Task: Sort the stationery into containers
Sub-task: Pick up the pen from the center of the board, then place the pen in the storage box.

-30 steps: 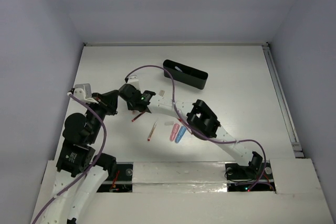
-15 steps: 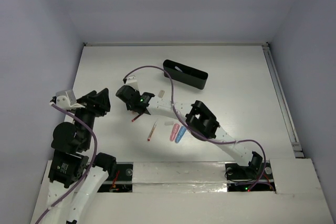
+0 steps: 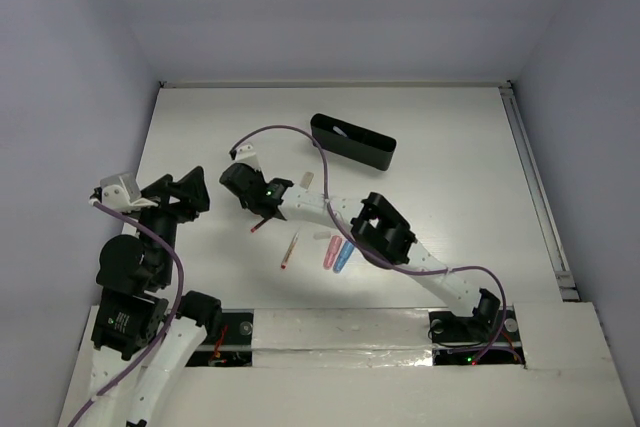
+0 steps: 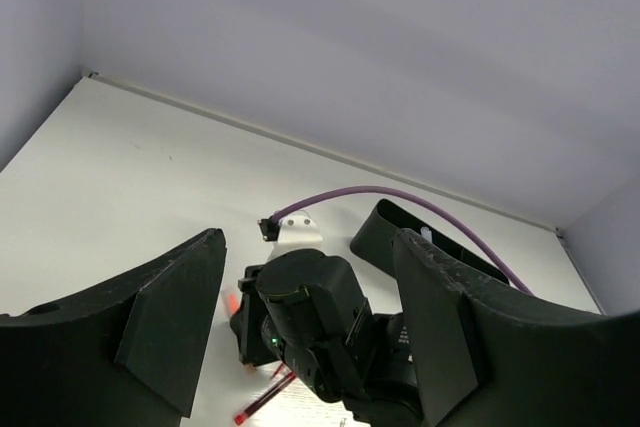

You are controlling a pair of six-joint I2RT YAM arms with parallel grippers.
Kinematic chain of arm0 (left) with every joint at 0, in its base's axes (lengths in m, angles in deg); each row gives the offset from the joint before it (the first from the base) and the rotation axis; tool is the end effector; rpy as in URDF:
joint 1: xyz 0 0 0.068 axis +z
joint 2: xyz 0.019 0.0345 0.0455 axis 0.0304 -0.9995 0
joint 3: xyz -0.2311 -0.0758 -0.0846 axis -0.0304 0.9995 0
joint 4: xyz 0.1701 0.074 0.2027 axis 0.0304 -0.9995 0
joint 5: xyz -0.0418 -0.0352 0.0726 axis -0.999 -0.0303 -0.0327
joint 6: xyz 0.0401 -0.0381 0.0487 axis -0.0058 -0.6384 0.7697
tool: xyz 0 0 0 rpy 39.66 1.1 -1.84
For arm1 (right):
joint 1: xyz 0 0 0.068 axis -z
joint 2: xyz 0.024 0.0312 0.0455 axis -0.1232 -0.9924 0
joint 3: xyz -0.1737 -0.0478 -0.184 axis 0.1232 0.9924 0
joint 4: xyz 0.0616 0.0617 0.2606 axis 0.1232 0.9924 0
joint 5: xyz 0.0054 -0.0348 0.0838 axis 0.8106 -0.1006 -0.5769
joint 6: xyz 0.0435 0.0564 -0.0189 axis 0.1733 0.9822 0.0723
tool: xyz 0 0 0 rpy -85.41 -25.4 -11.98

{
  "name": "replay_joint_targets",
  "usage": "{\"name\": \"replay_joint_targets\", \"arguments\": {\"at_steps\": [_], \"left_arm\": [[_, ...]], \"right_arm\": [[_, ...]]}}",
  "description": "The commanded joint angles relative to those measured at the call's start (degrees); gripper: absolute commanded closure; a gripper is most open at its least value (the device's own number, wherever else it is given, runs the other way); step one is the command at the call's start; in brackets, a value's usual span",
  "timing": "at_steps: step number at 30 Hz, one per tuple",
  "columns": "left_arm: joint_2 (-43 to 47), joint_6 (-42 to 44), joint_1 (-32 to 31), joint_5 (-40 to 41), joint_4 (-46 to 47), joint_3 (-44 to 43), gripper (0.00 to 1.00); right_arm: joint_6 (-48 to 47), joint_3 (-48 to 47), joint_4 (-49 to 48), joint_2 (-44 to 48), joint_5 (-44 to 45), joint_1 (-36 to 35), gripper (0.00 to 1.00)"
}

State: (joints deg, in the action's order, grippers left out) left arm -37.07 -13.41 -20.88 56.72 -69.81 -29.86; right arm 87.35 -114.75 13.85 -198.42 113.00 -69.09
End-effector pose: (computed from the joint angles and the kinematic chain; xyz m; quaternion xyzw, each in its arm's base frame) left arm 0.1076 -0.0182 0.4001 -0.1121 0.6041 -0.1642 0.7717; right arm 0.3049 0.5120 0.1239 -0.1782 0.8762 0.1123 0.4335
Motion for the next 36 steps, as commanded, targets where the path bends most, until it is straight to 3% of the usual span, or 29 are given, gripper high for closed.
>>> {"name": "replay_joint_targets", "arguments": {"at_steps": [1, 8, 14, 18, 23, 31, 36], "left_arm": [[-0.28, 0.57, -0.2, 2.07, 2.42, 0.47, 0.35], [2.53, 0.57, -0.2, 3.93, 2.94, 3.19, 0.34], [1.57, 0.84, -0.2, 0.95, 3.73, 4.51, 0.34], [-1.5, 1.1, -0.2, -2.05, 4.79, 4.69, 0.34], [-3.44, 1.45, -0.2, -5.73, 5.84, 5.13, 0.35], [-10.28, 3.03, -0.2, -13.47, 7.51, 5.21, 0.52], [-14.07, 3.56, -0.2, -16.2, 7.43, 4.86, 0.64]], "right_arm": [[-2.37, 7.14, -3.68, -1.59, -0.92, 0.14, 1.0], [-1.15, 22.18, -28.97, 12.21, -6.62, 2.77, 1.0], [-2.02, 31.86, -41.39, 23.44, -9.7, 3.92, 1.0], [1.4, 44.4, -48.86, 32.33, -12.86, 5.59, 1.0], [2.2, 52.17, -53.53, 40.51, -14.89, 10.16, 1.0], [-6.93, 58.94, -56.7, 48.78, -11.9, 22.09, 1.0], [-13.09, 59.56, -56.88, 48.44, -12.87, 28.7, 1.0]]}}
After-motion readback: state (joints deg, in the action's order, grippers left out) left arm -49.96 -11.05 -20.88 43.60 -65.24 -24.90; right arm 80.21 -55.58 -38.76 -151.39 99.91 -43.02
